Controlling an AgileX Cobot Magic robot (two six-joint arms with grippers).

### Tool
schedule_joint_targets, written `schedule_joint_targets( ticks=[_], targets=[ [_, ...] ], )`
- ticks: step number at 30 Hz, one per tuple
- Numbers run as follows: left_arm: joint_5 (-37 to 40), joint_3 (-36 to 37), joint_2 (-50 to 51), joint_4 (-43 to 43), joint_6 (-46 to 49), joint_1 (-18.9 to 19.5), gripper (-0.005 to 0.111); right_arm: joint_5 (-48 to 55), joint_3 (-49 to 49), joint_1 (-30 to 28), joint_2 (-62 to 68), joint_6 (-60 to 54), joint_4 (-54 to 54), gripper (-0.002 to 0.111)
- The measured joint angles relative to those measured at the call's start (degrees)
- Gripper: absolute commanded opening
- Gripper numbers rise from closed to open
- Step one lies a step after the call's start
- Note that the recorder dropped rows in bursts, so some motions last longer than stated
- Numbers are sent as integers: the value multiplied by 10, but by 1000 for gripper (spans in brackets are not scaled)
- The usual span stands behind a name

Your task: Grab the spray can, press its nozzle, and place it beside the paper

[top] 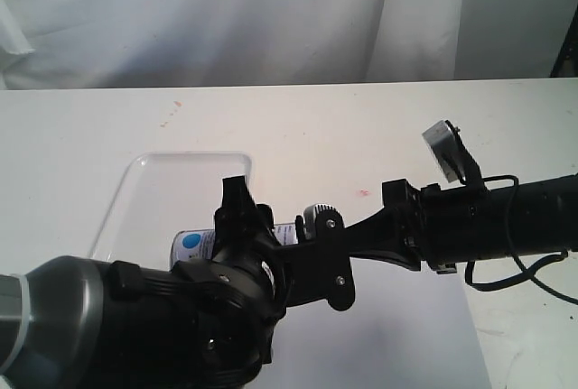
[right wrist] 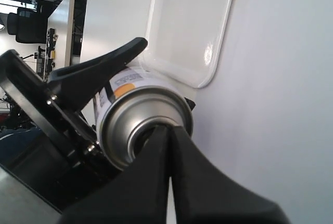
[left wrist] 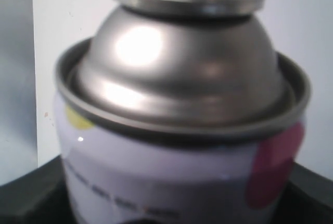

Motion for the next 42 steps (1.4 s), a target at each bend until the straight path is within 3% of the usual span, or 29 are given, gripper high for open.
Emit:
schedule_joint_targets(
  ticks=[19,27,36,42],
  targets=[
    [2,0,2,6,-3,0,0,-14,0,11,0,0,2,0],
    [-8,0,2,12,-39,1,0,-22,2,-24,-12,0,-1,0],
    [-26,0,-21,18,-104,1,0,-202,60,-56,-148,-41,7,0],
    [-71,0,-49,15,-159,32,0,-337,65,-56,-287,-85,23,0]
  ],
)
